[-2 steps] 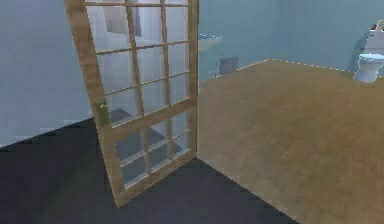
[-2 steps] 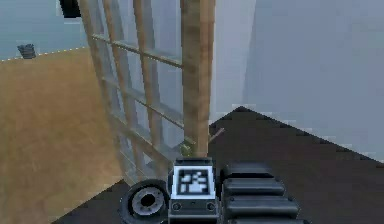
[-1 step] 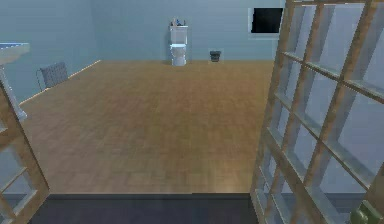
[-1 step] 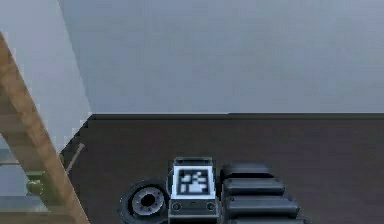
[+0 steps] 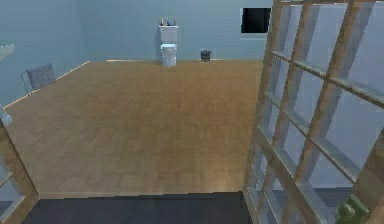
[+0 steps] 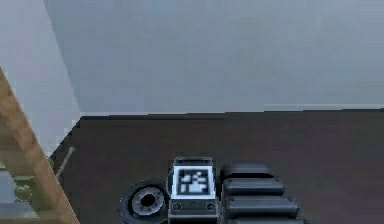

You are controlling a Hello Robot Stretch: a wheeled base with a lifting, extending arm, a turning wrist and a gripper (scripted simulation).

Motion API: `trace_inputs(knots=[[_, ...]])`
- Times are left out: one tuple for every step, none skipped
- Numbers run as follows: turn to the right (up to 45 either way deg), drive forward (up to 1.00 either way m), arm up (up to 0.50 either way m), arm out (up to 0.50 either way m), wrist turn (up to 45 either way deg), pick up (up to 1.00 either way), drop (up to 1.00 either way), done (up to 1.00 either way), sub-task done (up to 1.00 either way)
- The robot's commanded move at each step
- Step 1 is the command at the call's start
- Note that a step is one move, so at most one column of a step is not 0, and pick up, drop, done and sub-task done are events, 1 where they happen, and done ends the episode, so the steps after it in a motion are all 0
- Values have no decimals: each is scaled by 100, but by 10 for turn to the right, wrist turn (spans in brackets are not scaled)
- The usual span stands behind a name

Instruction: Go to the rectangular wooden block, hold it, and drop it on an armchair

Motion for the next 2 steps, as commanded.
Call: trace_inputs(knots=[[-360, 0, 0, 0, 0, 0, 0, 0, 0], [0, 30, 0, 0, 0, 0, 0, 0, 0]])
